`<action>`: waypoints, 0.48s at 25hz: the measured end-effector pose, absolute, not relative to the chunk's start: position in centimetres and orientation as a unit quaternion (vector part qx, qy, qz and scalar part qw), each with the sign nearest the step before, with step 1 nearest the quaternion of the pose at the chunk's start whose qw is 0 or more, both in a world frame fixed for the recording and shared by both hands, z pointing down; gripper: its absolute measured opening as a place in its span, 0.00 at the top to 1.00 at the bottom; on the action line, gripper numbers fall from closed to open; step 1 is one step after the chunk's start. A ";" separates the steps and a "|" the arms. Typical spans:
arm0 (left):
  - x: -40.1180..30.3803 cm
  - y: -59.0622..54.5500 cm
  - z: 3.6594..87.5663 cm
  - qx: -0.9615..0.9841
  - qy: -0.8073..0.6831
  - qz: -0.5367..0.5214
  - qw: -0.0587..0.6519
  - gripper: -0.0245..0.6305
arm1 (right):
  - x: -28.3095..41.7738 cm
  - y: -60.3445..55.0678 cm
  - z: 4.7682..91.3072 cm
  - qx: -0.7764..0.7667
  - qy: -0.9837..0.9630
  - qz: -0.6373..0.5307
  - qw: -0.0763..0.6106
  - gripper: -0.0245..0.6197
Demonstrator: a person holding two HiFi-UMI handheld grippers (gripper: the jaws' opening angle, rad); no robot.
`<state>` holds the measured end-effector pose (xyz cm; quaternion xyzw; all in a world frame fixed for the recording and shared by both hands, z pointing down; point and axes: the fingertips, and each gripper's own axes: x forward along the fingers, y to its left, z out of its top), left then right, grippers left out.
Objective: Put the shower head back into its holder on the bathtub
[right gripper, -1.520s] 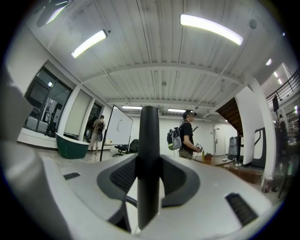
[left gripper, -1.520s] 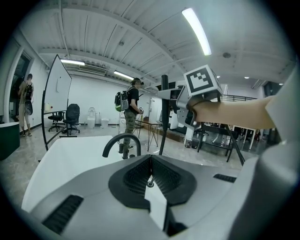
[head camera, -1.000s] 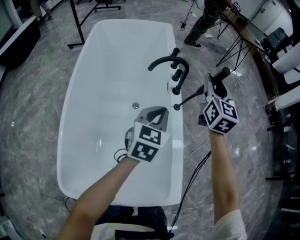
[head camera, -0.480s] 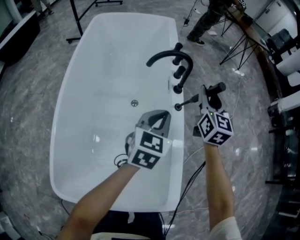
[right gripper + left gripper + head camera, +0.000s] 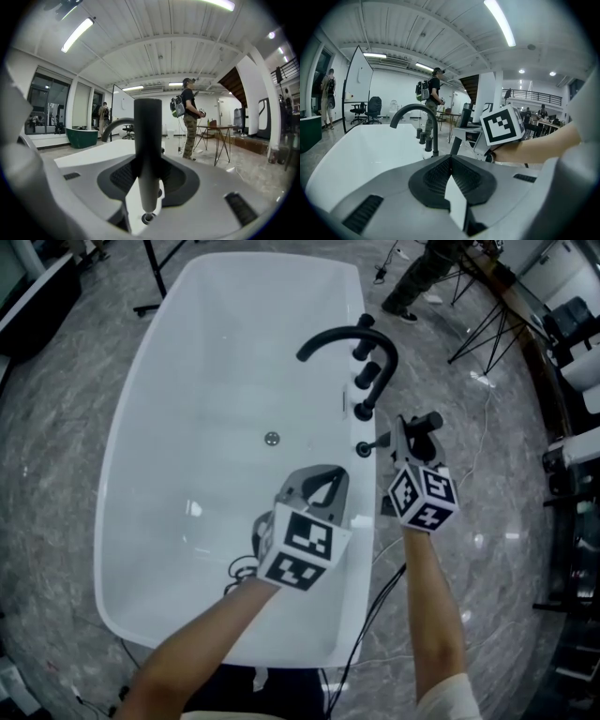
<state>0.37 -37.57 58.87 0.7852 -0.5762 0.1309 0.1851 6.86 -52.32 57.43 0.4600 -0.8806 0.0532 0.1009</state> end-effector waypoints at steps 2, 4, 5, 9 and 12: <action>0.4 -37.5 59.4 0.785 -0.576 0.130 0.188 0.94 | 6.7 -52.6 58.6 0.457 -0.881 0.055 0.107 0.74; 0.4 -37.3 59.7 0.784 -0.577 0.130 0.189 0.94 | 6.5 -52.6 59.6 0.453 -0.882 0.056 0.113 0.74; 0.3 -37.2 59.8 0.783 -0.577 0.131 0.189 0.94 | 6.4 -52.7 60.0 0.452 -0.883 0.057 0.115 0.74; 0.1 -37.3 60.4 0.783 -0.577 0.138 0.185 0.94 | 6.1 -53.4 61.9 0.450 -0.883 0.065 0.121 0.74; 0.0 -37.2 61.0 0.784 -0.576 0.138 0.185 0.94 | 6.0 -53.6 63.3 0.451 -0.881 0.070 0.126 0.74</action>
